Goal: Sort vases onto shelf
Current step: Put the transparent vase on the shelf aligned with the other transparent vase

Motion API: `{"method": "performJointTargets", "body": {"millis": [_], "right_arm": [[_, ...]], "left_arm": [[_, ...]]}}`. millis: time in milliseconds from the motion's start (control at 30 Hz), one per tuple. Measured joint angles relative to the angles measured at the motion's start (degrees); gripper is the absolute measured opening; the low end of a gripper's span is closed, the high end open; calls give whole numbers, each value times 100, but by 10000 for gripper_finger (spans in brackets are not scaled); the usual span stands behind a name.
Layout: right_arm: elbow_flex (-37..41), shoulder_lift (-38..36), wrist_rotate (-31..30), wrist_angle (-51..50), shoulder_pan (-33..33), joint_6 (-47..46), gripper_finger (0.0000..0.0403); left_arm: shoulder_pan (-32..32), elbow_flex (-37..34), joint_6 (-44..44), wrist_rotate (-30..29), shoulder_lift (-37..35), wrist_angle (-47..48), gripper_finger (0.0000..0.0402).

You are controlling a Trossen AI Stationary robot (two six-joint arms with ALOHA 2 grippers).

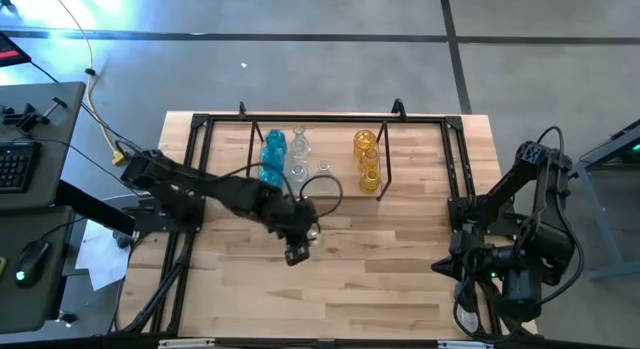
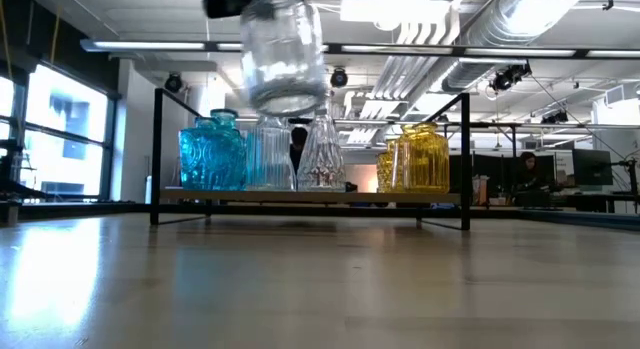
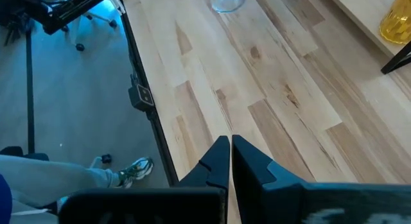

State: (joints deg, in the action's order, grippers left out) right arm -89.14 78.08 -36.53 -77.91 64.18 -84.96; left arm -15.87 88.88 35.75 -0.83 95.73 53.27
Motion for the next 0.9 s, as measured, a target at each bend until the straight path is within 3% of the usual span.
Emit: {"method": "performJointTargets", "body": {"millis": [633, 900], "right_arm": [[0, 0, 76, 0, 166, 137, 0], [0, 0, 75, -18, 164, 145, 0]], "left_arm": [[885, 2829, -1172, 70, 1102, 1399, 143], [1249, 3381, -1407, 152, 1155, 1611, 143]]}}
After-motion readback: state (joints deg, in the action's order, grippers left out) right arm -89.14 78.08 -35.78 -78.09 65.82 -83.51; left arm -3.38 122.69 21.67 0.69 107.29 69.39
